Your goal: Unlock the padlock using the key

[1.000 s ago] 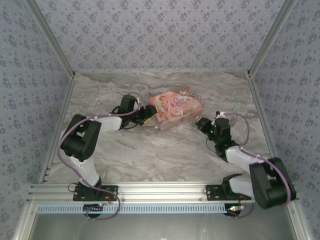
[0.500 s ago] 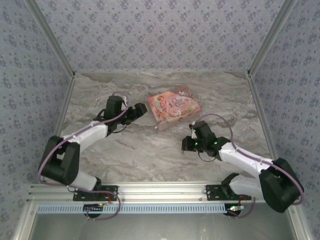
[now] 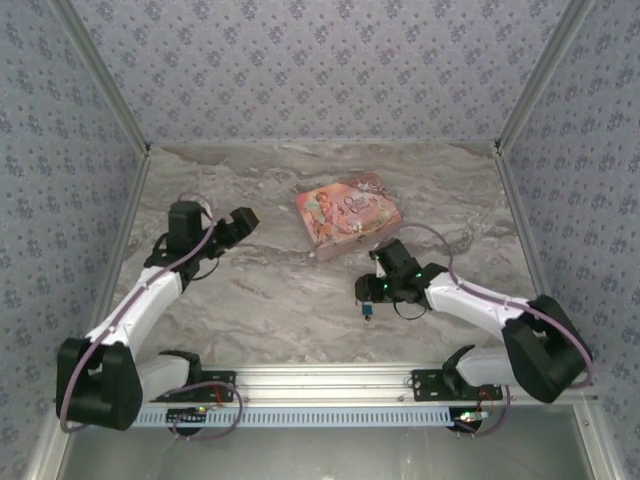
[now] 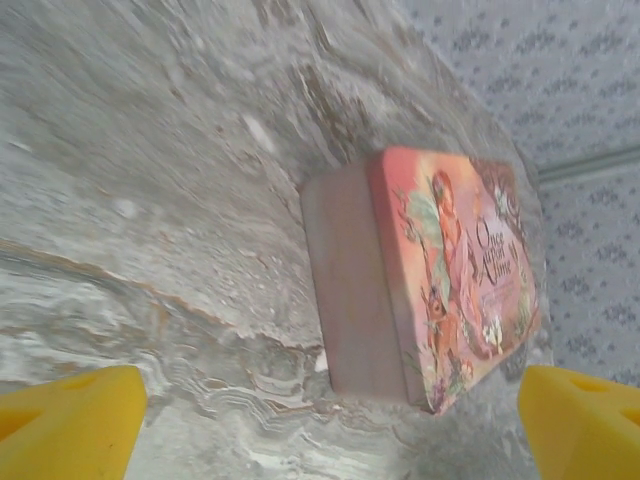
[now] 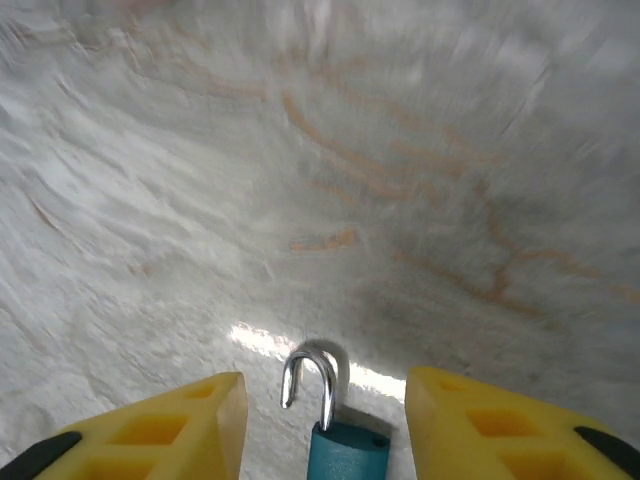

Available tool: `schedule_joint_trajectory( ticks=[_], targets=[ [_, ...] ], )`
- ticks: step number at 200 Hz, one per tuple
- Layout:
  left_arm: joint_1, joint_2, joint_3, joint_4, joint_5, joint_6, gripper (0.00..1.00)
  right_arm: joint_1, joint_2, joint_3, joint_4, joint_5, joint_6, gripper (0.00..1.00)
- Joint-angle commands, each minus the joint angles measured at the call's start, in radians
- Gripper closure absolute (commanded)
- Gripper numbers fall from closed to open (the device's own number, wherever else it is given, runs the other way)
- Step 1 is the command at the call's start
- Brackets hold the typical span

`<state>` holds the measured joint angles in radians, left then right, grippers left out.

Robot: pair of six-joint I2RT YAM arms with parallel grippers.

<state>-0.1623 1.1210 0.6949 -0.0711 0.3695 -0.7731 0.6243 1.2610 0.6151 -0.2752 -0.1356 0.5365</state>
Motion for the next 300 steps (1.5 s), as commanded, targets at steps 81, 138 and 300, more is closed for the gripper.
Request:
schedule_joint_trajectory(
  ticks=[81,138,300],
  targets=[
    [0.114,-0.353,-0.344,0.323,-0.605,0.51,0.01,-0.467,-0.296,-0.05,0.117,0.455,-0.293,0.0],
    [0.139,-0.161,-0.445,0.612,-0.617,0.658,0.01,-0.602,-0.171,-0.31,0.696,0.475,-0.375,0.0],
    [0.198,0.411,-0.287,0.893,-0.387,0.732,0.01,-0.64,0.26,-0.229,1.083,0.211,-0.563,0.0]
  ],
)
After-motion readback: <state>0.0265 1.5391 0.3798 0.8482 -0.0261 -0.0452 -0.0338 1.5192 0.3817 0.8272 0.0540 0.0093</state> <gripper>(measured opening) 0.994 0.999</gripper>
